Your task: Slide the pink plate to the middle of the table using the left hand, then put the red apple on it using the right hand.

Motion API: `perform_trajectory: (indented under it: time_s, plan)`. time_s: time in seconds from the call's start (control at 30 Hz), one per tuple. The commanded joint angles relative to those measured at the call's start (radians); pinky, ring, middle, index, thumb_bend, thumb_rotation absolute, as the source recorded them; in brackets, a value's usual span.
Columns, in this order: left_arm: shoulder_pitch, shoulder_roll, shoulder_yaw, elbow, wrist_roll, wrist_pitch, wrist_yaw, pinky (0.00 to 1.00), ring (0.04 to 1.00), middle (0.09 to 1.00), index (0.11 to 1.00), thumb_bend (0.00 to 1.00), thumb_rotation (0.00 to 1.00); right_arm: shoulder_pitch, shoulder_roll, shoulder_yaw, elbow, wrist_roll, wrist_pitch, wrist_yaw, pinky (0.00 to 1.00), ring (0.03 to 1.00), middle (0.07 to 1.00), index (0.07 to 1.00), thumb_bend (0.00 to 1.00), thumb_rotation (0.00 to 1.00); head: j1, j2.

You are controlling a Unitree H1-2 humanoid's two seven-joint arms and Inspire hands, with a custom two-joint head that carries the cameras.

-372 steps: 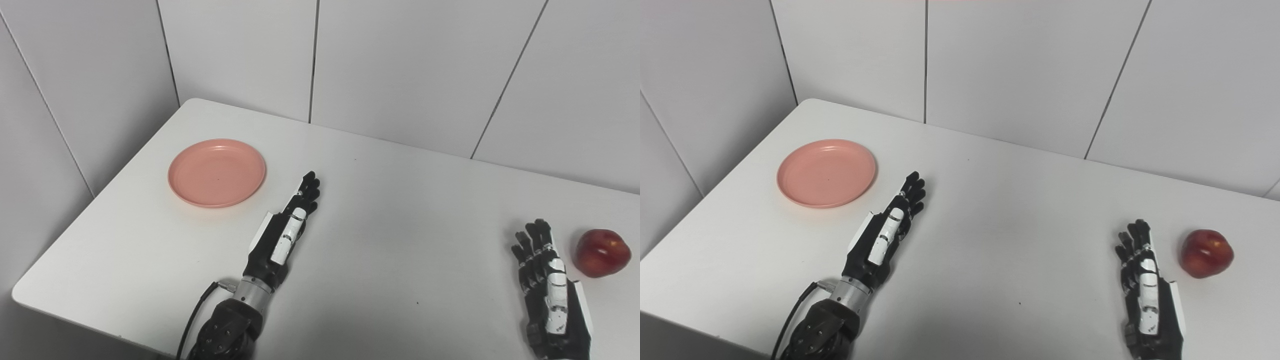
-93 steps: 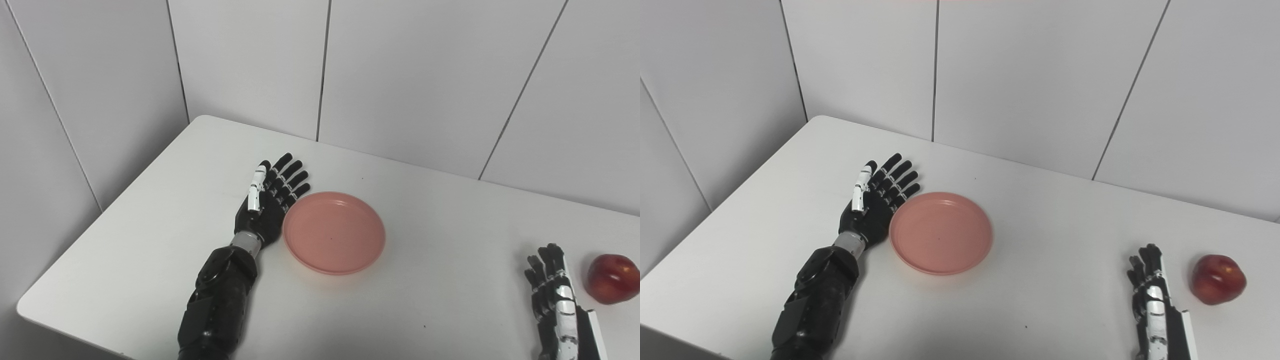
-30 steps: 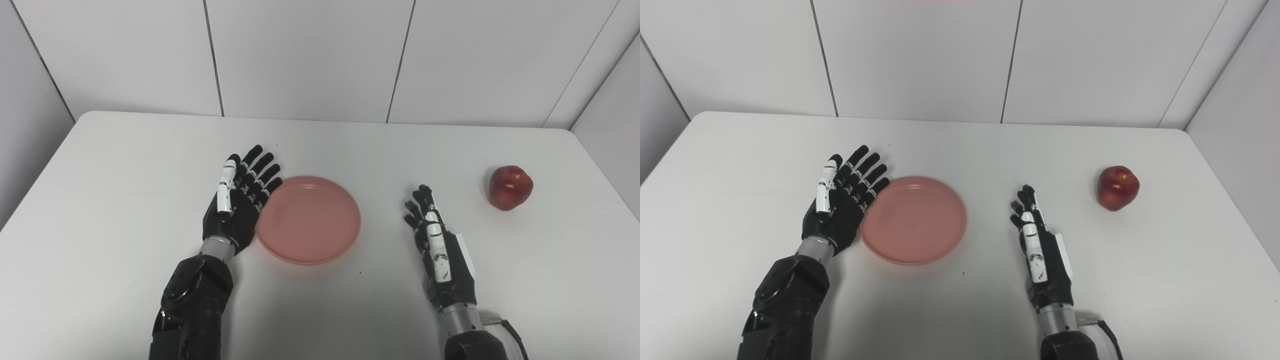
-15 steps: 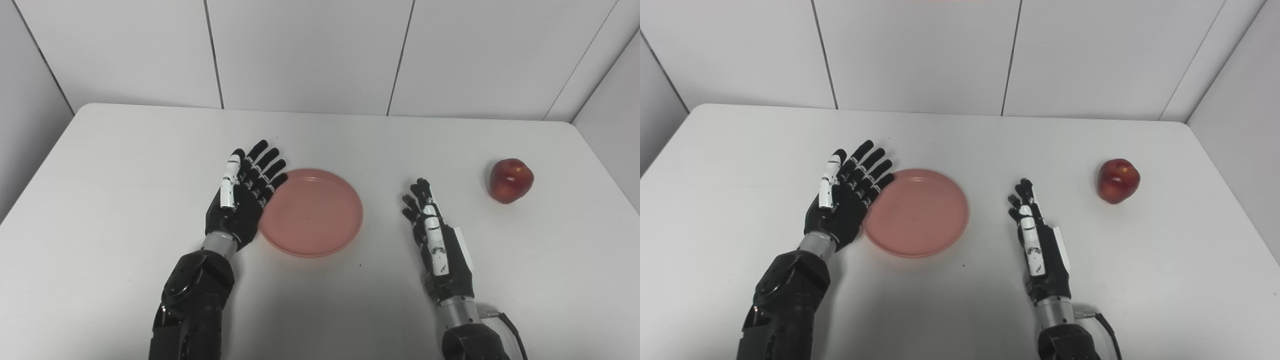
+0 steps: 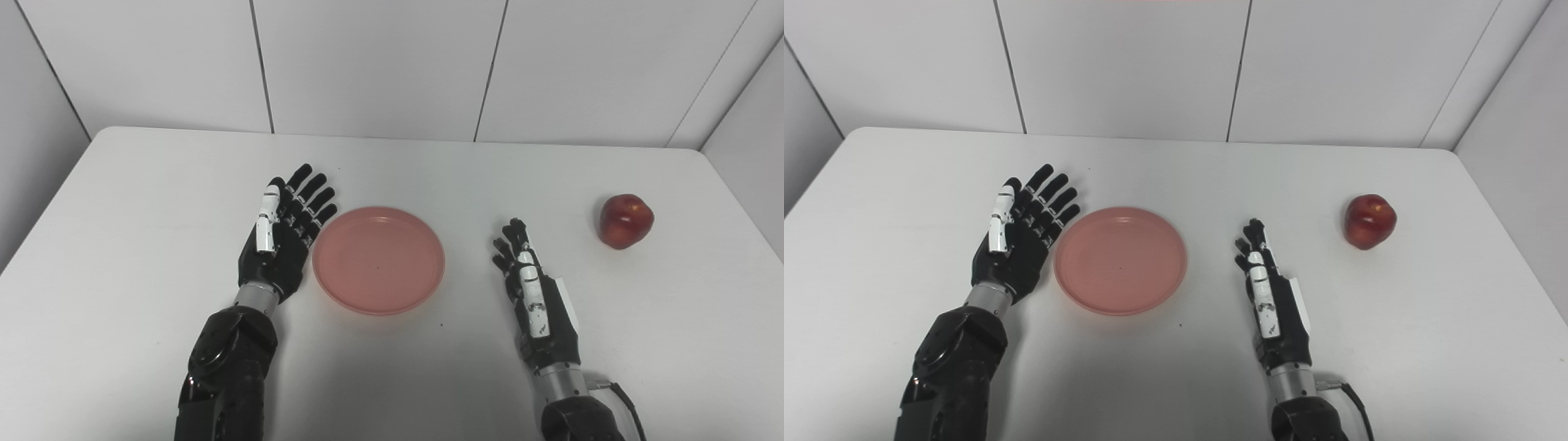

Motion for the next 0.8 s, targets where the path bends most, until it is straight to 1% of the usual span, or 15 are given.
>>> perform_trajectory:
  time_s: [0.0,0.1,0.17,0.23,0.27,0.3,0.33,0.37,0.4,0.43,0.47,0.53,0.6,0.67,0.77]
  plan:
    - [-0.018,0.003,0.002,-0.041,-0.001,-0.044,-0.023,0.89,0.882,0.884,0.871,0.35,1.00,0.000,-0.006,-0.005,-0.008,0.004,-0.022,0.003,0.98,0.964,0.984,0.991,0.39,1.00,-0.001,0.000]
    - [-0.014,0.007,0.004,-0.039,-0.006,-0.050,-0.029,0.89,0.885,0.886,0.873,0.35,1.00,-0.004,-0.011,-0.008,-0.015,-0.012,-0.033,-0.004,0.98,0.968,0.988,0.996,0.41,1.00,-0.007,-0.001]
    - [-0.011,0.009,0.004,-0.037,-0.007,-0.054,-0.034,0.90,0.888,0.889,0.878,0.36,1.00,-0.005,-0.012,-0.012,-0.028,-0.031,-0.028,-0.017,0.97,0.949,0.970,0.978,0.42,1.00,-0.008,-0.001]
    - [-0.010,0.009,0.006,-0.035,-0.006,-0.056,-0.033,0.90,0.887,0.889,0.878,0.36,1.00,-0.009,-0.025,-0.014,-0.048,-0.082,-0.024,-0.033,0.95,0.937,0.962,0.972,0.44,1.00,-0.010,-0.002]
    - [-0.009,0.007,0.007,-0.035,-0.006,-0.057,-0.032,0.90,0.886,0.888,0.877,0.36,1.00,-0.011,-0.032,-0.017,-0.066,-0.106,-0.006,-0.041,0.96,0.937,0.960,0.970,0.46,1.00,-0.010,-0.002]
    - [-0.009,0.007,0.007,-0.033,-0.006,-0.060,-0.033,0.90,0.886,0.886,0.876,0.36,1.00,-0.016,-0.040,-0.020,-0.082,-0.143,-0.002,-0.053,0.98,0.948,0.957,0.963,0.53,0.99,-0.010,-0.002]
    - [-0.008,0.008,0.008,-0.031,-0.005,-0.063,-0.034,0.90,0.887,0.887,0.876,0.35,1.00,-0.022,-0.048,-0.024,-0.095,-0.180,-0.003,-0.065,0.97,0.944,0.951,0.959,0.55,0.97,-0.018,-0.004]
    - [-0.008,0.008,0.009,-0.030,-0.003,-0.064,-0.033,0.89,0.885,0.885,0.875,0.35,1.00,-0.031,-0.057,-0.029,-0.110,-0.216,0.000,-0.076,0.92,0.937,0.943,0.947,0.54,0.90,-0.020,-0.004]
    - [-0.008,0.008,0.009,-0.031,-0.001,-0.063,-0.030,0.89,0.883,0.884,0.874,0.35,1.00,-0.040,-0.072,-0.032,-0.128,-0.263,0.009,-0.084,0.90,0.934,0.942,0.943,0.53,0.88,-0.020,-0.004]
    - [-0.008,0.007,0.010,-0.031,0.000,-0.063,-0.028,0.89,0.882,0.884,0.873,0.35,1.00,-0.053,-0.091,-0.036,-0.145,-0.316,0.017,-0.090,0.87,0.928,0.940,0.941,0.53,0.87,-0.020,-0.004]
    - [-0.008,0.006,0.010,-0.032,0.000,-0.062,-0.027,0.89,0.882,0.884,0.873,0.35,1.00,-0.064,-0.109,-0.039,-0.161,-0.363,0.025,-0.094,0.83,0.908,0.931,0.935,0.55,0.89,-0.020,-0.004]
    - [-0.007,0.006,0.013,-0.028,-0.002,-0.065,-0.028,0.89,0.880,0.883,0.871,0.34,1.00,-0.086,-0.137,-0.053,-0.189,-0.430,0.037,-0.101,0.82,0.896,0.922,0.927,0.56,0.89,-0.041,-0.008]
    - [-0.006,0.007,0.014,-0.025,-0.005,-0.066,-0.031,0.90,0.881,0.884,0.870,0.34,1.00,-0.108,-0.153,-0.066,-0.213,-0.463,0.054,-0.104,0.81,0.882,0.910,0.917,0.58,0.88,-0.046,-0.009]
    - [-0.004,0.008,0.016,-0.022,-0.007,-0.066,-0.034,0.90,0.883,0.887,0.873,0.34,1.00,-0.134,-0.169,-0.081,-0.235,-0.477,0.074,-0.101,0.79,0.872,0.900,0.903,0.58,0.79,-0.053,-0.011]
    - [-0.001,0.009,0.018,-0.022,-0.007,-0.066,-0.037,0.90,0.885,0.888,0.873,0.34,1.00,-0.163,-0.189,-0.095,-0.254,-0.487,0.102,-0.087,0.78,0.868,0.897,0.898,0.59,0.77,-0.064,-0.012]
